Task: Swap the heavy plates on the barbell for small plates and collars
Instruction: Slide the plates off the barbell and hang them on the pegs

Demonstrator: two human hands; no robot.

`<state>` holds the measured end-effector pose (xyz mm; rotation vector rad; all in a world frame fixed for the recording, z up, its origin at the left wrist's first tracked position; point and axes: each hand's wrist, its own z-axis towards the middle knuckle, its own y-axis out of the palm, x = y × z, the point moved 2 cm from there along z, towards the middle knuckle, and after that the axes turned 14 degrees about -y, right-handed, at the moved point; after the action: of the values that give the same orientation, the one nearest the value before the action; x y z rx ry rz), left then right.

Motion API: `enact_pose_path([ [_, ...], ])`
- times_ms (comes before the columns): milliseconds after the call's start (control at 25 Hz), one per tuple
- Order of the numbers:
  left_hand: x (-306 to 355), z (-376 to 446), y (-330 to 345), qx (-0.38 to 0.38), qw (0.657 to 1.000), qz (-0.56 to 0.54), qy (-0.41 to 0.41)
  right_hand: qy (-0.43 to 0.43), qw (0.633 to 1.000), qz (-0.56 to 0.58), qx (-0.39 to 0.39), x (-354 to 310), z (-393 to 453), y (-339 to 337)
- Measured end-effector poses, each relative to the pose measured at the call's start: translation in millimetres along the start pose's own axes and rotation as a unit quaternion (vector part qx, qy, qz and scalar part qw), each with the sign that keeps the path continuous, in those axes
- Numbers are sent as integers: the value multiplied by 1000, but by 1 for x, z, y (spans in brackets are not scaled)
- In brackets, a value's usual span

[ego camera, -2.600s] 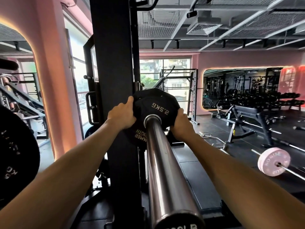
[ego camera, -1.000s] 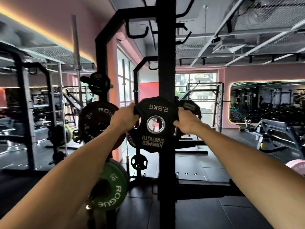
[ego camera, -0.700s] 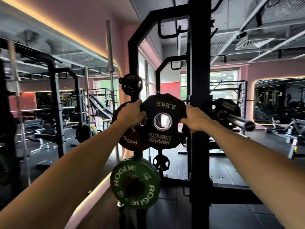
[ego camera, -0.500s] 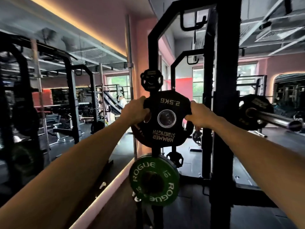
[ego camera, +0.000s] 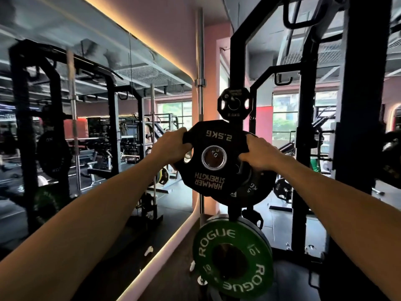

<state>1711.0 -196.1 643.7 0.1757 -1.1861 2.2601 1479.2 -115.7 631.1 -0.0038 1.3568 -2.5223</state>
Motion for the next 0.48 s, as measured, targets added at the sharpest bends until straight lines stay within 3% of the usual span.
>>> enact_pose_path([
  [480,8,135,61,-10,995,-55,82,66,996,-53,32,46,81,1],
])
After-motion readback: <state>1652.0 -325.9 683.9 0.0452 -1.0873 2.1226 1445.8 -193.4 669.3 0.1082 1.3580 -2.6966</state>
